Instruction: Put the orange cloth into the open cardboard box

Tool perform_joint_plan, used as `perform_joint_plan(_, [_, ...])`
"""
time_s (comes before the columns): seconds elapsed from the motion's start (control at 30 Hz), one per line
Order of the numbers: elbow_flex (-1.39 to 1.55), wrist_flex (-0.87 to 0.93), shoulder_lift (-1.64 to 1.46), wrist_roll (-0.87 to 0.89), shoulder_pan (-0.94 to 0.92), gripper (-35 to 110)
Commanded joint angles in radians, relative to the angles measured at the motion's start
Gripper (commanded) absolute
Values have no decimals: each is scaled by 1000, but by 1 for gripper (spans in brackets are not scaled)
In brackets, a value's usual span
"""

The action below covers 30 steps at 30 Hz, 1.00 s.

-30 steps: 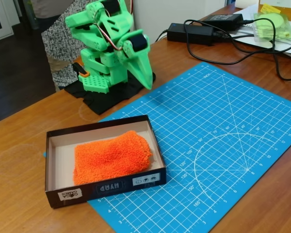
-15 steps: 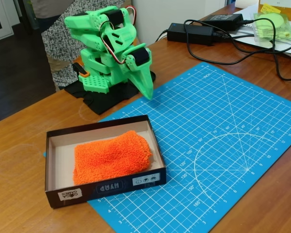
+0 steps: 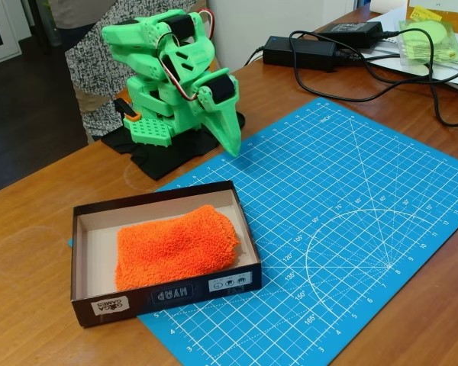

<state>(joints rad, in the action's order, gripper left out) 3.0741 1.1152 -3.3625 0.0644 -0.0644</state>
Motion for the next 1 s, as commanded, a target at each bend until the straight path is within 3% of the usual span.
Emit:
perform_joint_plan(0.0, [2, 6, -12, 5, -8, 0])
perform_joint_plan(0.97, [0, 8, -12, -38, 58, 0])
